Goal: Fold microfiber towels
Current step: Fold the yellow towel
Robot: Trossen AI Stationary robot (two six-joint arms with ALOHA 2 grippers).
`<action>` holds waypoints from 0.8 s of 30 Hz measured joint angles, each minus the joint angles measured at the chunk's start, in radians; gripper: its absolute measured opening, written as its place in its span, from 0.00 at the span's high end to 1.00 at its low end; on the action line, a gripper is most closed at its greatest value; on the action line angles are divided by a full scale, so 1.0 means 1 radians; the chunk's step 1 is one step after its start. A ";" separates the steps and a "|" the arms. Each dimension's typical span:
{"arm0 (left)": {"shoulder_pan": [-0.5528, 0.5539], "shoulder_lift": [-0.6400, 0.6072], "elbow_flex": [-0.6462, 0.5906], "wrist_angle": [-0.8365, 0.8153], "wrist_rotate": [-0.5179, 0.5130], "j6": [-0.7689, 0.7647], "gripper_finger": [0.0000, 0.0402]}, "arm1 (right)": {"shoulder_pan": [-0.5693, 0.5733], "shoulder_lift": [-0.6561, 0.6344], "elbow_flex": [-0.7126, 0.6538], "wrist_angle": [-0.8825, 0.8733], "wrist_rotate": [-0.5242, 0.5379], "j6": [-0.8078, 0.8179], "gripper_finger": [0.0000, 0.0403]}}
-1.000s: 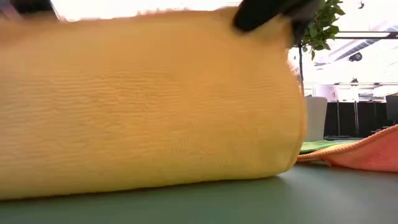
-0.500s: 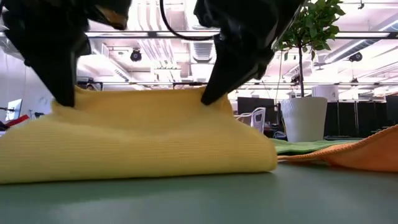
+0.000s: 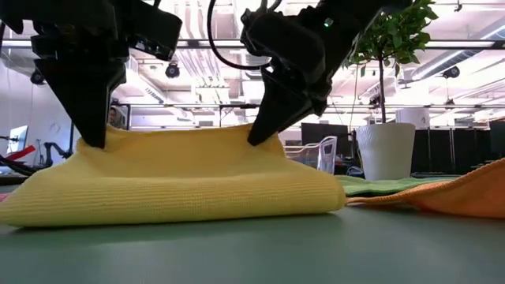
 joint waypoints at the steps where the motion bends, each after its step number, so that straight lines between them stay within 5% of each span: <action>1: 0.002 0.000 0.000 0.000 -0.001 0.001 1.00 | -0.002 0.004 0.000 -0.003 -0.001 -0.001 0.98; 10: 0.012 0.000 -0.001 0.002 -0.003 0.001 0.81 | -0.008 0.048 -0.001 -0.002 -0.002 -0.024 0.95; 18: 0.029 0.000 0.007 -0.036 0.010 -0.002 0.58 | -0.025 0.045 -0.001 -0.005 -0.002 -0.028 0.78; 24: 0.036 0.000 0.033 -0.172 0.030 0.044 0.52 | -0.042 -0.012 -0.001 -0.047 -0.010 -0.051 0.65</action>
